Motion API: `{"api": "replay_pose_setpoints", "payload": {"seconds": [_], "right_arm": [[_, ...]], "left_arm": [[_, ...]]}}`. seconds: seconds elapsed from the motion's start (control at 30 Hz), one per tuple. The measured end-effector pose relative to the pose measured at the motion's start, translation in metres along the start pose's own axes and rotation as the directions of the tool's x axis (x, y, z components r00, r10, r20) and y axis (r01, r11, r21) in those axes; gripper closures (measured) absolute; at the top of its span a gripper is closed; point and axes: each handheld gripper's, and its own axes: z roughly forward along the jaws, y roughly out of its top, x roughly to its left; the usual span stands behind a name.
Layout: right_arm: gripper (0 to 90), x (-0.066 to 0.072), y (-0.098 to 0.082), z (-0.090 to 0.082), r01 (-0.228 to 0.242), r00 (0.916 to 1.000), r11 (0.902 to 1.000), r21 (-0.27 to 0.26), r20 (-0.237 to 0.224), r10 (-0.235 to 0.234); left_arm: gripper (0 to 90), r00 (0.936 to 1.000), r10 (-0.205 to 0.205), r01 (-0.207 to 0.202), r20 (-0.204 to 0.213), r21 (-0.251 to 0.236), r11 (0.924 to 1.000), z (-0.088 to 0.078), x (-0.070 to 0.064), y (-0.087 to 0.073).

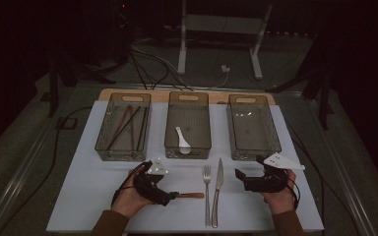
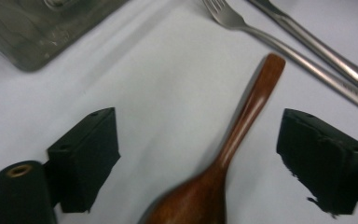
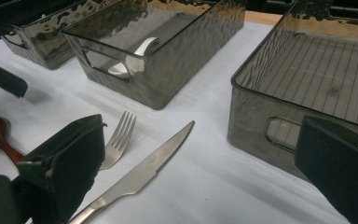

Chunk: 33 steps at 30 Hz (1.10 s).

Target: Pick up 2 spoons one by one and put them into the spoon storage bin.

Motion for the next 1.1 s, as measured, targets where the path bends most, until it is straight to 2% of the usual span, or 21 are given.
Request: {"api": "replay_pose_setpoints", "payload": {"seconds": [0.13, 0.23, 0.27, 0.33, 0.4, 0.47, 0.5, 0.6, 0.7, 0.9, 1.03, 1.1], "right_arm": [[2.0, 0.0, 0.0, 0.0, 0.002, 1.0, 1.0, 0.002, -0.001, -0.002], [2.0, 0.001, 0.0, 0.001, 0.001, 1.0, 1.0, 0.005, -0.002, -0.001], [2.1, 0.001, 0.0, 0.001, 0.0, 1.0, 1.0, 0.005, -0.001, 0.0], [2.0, 0.0, 0.0, 0.001, 0.0, 1.0, 1.0, 0.005, -0.001, 0.0], [2.0, 0.0, 0.0, 0.001, 0.001, 1.0, 1.0, 0.004, -0.001, -0.001], [2.0, 0.0, 0.0, 0.001, 0.0, 1.0, 1.0, 0.003, -0.001, 0.0], [2.0, 0.0, 0.0, 0.001, 0.0, 1.0, 1.0, 0.003, -0.001, 0.0], [2.0, 0.0, 0.0, 0.001, 0.002, 1.0, 1.0, 0.003, 0.0, -0.002], [2.0, 0.0, 0.0, 0.0, 0.0, 1.0, 1.0, 0.002, -0.001, 0.0], [2.1, 0.0, 0.0, 0.0, 0.0, 1.0, 1.0, 0.003, -0.001, 0.0], [2.1, 0.0, 0.0, 0.0, -0.002, 1.0, 1.0, 0.003, -0.001, 0.002], [2.1, -0.001, 0.0, 0.0, -0.002, 1.0, 1.0, 0.003, -0.001, 0.002]], "left_arm": [[16.8, 1.0, 0.007, -0.007, 0.005, 0.025, 0.9997, 0.004, -0.002, -0.003], [18.3, 0.9995, 0.029, -0.028, -0.012, 0.052, 0.9983, 0.009, -0.006, -0.002], [21.7, 0.9992, 0.034, -0.033, -0.022, 0.062, 0.9976, 0.011, -0.007, -0.002], [25.9, 0.9981, 0.059, -0.058, -0.015, 0.082, 0.9949, 0.014, -0.009, -0.002], [36.4, 0.9967, 0.08, -0.079, -0.009, 0.09, 0.9928, 0.017, -0.011, -0.002], [42.0, 0.9959, 0.09, -0.088, -0.015, 0.091, 0.992, 0.016, -0.012, -0.001], [47.9, 0.9952, 0.095, -0.093, -0.022, 0.095, 0.9911, 0.016, -0.011, -0.001], [56.4, 0.9924, 0.114, -0.109, -0.046, 0.103, 0.9887, 0.016, -0.012, -0.001], [65.8, 0.9939, 0.098, -0.092, -0.051, 0.106, 0.9901, 0.014, -0.008, -0.001], [70.2, 0.9963, 0.06, -0.053, -0.062, 0.106, 0.993, 0.013, -0.004, 0.001], [75.6, 0.9961, 0.009, -0.002, -0.088, 0.082, 0.9966, 0.011, 0.0, 0.001], [78.3, 0.9955, -0.004, 0.011, -0.095, 0.072, 0.9973, 0.009, 0.002, 0.001]]}}
